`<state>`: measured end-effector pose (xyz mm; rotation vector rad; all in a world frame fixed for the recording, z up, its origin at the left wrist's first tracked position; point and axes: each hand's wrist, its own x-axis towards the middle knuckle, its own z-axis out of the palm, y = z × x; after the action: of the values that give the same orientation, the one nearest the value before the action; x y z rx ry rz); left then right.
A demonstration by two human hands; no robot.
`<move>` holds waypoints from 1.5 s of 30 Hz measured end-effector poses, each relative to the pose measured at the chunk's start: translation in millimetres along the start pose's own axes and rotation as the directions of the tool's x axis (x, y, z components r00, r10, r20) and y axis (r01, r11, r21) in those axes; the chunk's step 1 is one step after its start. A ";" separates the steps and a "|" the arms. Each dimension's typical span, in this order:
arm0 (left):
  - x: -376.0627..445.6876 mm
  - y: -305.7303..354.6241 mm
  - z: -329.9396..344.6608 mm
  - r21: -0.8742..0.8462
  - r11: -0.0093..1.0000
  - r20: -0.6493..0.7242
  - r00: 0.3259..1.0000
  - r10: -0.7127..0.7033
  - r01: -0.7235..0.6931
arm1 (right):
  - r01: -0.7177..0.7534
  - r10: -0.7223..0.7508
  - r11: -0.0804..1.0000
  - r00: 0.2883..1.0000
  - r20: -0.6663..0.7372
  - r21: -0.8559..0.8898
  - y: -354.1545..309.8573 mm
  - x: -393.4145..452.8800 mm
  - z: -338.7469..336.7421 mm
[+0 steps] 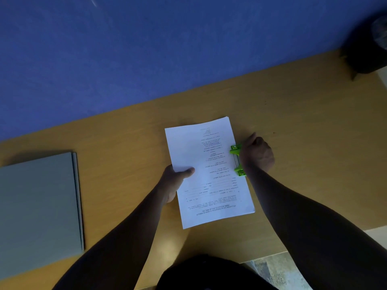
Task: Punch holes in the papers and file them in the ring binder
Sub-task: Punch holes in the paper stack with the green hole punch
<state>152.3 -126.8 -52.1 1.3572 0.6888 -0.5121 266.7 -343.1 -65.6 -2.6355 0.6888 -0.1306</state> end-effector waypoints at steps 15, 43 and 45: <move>4.0 -4.2 -1.2 0.021 1.000 0.005 1.000 -0.012 0.012 | 0.045 -0.048 0.999 0.994 -0.103 -0.029 4.6 1.5 9.9; 1.7 -1.1 0.5 -0.024 0.999 -0.039 0.999 -0.032 0.031 | 0.016 -0.015 1.000 0.994 -0.107 0.009 3.8 1.3 11.8; 1.9 -1.9 0.1 -0.028 0.999 -0.043 0.998 -0.041 0.040 | 0.003 -0.003 1.000 0.996 -0.088 0.006 3.3 2.2 8.7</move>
<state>152.4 -127.1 -54.8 1.3340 0.7572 -0.5047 268.8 -343.5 -74.9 -2.6380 0.7123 -0.2511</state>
